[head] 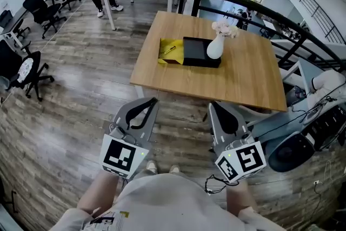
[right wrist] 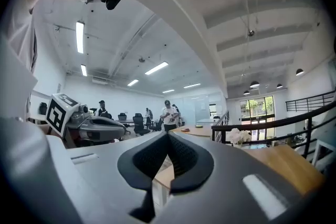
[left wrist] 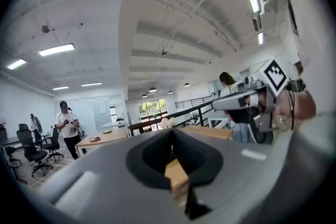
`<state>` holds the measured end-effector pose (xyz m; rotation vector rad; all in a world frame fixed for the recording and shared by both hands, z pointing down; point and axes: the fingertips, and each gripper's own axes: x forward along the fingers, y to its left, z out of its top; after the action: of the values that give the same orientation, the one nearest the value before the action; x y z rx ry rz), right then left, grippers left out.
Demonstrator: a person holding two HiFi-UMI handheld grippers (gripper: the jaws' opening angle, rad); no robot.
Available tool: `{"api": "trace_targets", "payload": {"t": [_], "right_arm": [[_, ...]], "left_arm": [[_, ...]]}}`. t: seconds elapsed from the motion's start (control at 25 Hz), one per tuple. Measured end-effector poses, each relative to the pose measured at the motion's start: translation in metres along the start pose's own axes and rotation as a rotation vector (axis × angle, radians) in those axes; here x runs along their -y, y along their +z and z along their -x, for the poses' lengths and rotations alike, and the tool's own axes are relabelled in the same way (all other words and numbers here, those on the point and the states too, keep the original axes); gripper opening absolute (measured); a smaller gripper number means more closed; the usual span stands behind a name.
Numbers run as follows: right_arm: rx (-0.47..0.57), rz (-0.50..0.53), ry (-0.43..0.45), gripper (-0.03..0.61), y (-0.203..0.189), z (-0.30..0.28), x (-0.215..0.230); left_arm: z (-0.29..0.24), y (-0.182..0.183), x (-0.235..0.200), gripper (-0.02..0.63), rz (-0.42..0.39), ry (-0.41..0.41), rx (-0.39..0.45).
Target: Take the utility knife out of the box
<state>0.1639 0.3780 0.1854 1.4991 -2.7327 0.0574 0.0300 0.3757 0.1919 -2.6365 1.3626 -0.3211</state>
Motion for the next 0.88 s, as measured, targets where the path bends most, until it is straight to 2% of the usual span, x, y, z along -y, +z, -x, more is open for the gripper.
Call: {"api": "trace_targets", "payload": {"t": [0.44, 0.6, 0.76, 0.88], "right_arm": [[-0.035, 0.009, 0.039, 0.0, -0.018, 0.008, 0.016], [-0.044, 0.046, 0.044, 0.0, -0.024, 0.012, 0.025], [-0.042, 0.033, 0.06, 0.0, -0.029, 0.018, 0.036], [-0.044, 0.022, 0.077, 0.0, -0.033, 0.025, 0.045]], "left_arm": [[-0.017, -0.01, 0.023, 0.002, 0.011, -0.009, -0.031], [-0.026, -0.009, 0.033, 0.002, 0.019, -0.001, -0.039], [-0.03, -0.005, 0.045, 0.002, 0.067, 0.005, -0.026], [-0.035, -0.003, 0.056, 0.002, 0.06, 0.014, -0.035]]}}
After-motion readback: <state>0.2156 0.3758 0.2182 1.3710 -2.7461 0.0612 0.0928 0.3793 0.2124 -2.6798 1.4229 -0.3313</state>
